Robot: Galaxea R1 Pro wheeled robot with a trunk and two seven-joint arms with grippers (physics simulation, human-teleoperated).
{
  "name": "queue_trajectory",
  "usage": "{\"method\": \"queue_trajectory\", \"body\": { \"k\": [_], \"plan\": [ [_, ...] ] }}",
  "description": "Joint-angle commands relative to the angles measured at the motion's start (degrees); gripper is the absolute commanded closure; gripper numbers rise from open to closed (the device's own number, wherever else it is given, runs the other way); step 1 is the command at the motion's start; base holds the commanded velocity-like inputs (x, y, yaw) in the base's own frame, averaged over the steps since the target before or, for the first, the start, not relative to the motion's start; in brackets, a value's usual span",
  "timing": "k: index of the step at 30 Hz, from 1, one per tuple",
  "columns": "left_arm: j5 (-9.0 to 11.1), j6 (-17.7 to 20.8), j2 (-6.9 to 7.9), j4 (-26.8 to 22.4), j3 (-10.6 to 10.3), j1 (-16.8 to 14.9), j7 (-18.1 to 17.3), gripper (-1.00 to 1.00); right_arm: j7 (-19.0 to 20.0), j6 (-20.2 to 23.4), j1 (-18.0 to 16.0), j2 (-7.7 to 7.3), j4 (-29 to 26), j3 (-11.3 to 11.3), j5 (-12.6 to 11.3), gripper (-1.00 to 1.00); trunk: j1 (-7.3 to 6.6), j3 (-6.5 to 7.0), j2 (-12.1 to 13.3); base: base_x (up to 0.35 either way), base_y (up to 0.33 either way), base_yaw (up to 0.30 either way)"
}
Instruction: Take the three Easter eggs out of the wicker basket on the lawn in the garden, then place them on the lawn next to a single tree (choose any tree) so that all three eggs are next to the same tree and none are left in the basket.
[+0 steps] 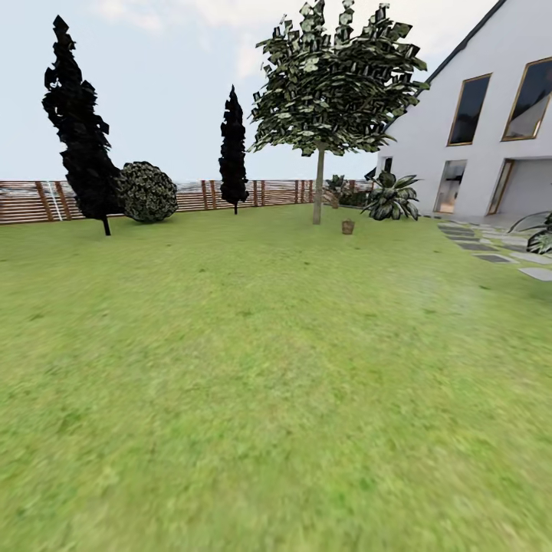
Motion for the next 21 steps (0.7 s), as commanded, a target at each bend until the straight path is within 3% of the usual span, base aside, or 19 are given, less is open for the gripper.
{"method": "queue_trajectory", "body": {
  "k": [1, 21],
  "plan": [
    [-0.06, -0.19, 0.0, 0.06, -0.1, -0.02, -0.01, -1.0, -0.02, -0.21, -0.01, 0.01, 0.04, -0.42, 0.06, -1.0, 0.04, -0.01, -0.03, 0.261, 0.0, 0.0],
    [-0.06, -0.19, 0.01, 0.05, -0.1, -0.02, 0.0, -1.0, -0.02, -0.21, -0.01, 0.01, 0.04, -0.45, 0.06, -1.0, 0.04, -0.01, -0.03, 0.257, 0.0, 0.0]
  ]
}}
